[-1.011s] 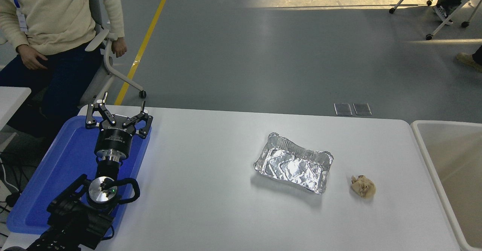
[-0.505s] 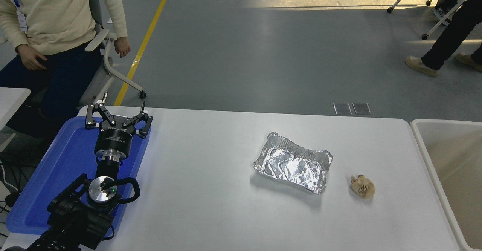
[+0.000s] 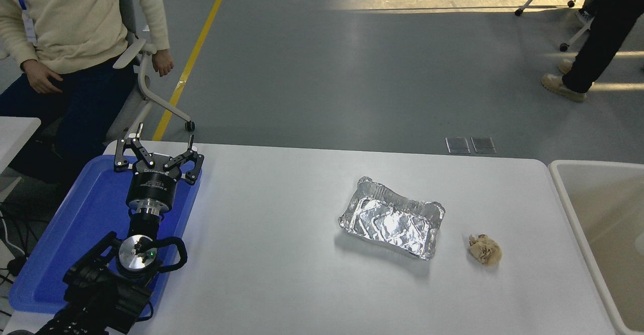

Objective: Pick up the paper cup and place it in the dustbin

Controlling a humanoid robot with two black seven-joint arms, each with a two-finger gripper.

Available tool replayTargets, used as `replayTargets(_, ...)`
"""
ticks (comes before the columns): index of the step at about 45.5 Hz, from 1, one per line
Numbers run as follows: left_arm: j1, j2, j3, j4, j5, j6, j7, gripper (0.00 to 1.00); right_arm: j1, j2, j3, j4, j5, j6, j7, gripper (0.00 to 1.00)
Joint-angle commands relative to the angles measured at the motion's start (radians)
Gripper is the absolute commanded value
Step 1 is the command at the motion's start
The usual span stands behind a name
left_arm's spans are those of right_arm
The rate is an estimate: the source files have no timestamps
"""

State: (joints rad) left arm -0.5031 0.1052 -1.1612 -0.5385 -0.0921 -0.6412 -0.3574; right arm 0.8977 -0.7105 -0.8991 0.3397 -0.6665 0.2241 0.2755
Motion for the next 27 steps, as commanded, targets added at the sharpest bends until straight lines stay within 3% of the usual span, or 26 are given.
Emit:
replayTargets(1,0.000,-0.001,0.000,0.000,0.000,0.000,0.000,1.00,-0.117,0.085,0.013,-0.114,0.067,-0.019,0.005,0.00)
replayTargets(27,0.000,-0.001,0.000,0.000,0.000,0.000,0.000,1.00,-0.171,0.148,0.013,-0.139,0.105,-0.063,0.005,0.00)
